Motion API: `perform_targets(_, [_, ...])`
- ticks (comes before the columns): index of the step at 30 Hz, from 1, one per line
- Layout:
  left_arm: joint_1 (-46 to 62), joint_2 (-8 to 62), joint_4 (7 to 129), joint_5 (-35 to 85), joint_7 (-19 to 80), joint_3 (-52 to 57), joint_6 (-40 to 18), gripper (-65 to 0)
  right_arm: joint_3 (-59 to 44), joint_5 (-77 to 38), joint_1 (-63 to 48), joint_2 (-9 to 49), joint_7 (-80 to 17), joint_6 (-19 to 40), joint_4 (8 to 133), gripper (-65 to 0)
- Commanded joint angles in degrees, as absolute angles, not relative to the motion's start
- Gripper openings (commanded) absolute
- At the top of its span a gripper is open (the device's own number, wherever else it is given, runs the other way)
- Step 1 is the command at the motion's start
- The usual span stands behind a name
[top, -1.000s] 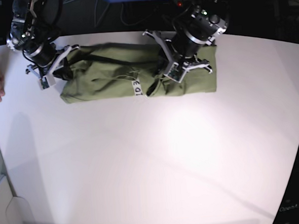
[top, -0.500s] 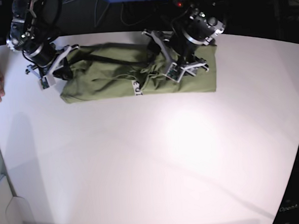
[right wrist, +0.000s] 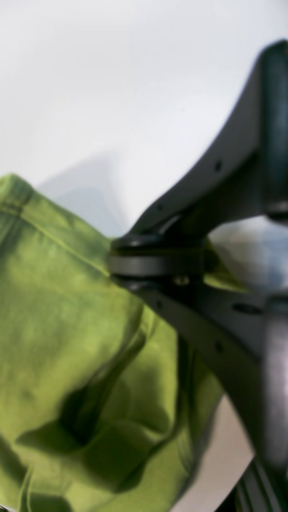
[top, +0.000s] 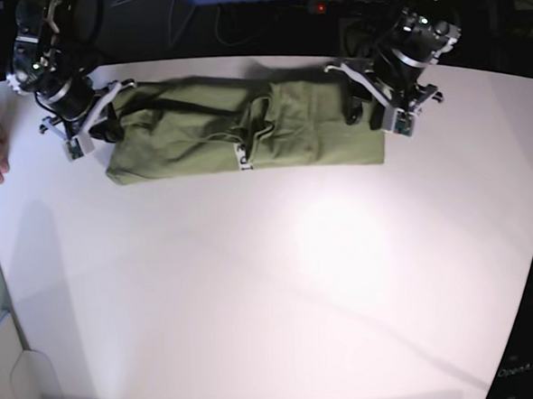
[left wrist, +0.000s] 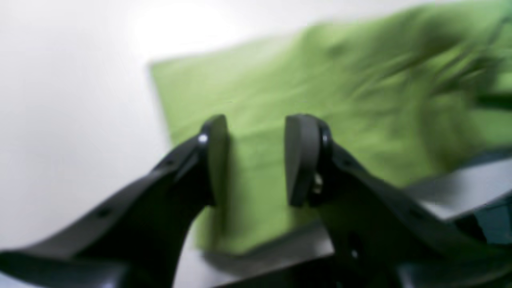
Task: Fold the T-shirt properly
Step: 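Open the left gripper and lay the folded end onto the strip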
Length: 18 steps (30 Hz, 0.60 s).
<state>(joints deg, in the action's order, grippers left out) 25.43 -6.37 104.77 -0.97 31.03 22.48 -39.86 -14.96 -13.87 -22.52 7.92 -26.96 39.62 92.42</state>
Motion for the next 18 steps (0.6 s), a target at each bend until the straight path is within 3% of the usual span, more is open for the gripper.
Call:
perform_targets(1, [24.48, -5.67, 103.78, 0.66, 29.41, 22.81, -40.00, -42.4, -15.34, -12.62, -22.64, 8.57, -28.35, 40.00, 92.97, -62.7])
perform_targets(4, [22.64, -4.53, 98.15, 0.84, 29.41, 22.81, -40.00, -42.4, -17.45, -12.62, -22.64, 8.57, -28.44, 40.00, 93.93, -57.3])
perform_targets(12, [19.74, -4.62, 92.09, 0.40, 28.97, 22.73, -40.00, -42.4, -20.26, -12.79, -23.16, 8.48, -37.05, 40.00, 104.04, -22.5])
perform_targets(15, [19.38, -4.53, 90.68, 0.40, 28.97, 22.73, -40.00, -42.4, -20.09, -12.97, -23.16, 8.31, -41.80, 40.00, 108.00, -16.8])
perform_targets(18, [19.38, -4.53, 90.59, 0.40, 28.97, 22.73, -40.00, -42.4, -20.79, -13.05, -22.55, 6.64, -45.85, 40.00, 108.53, -16.2])
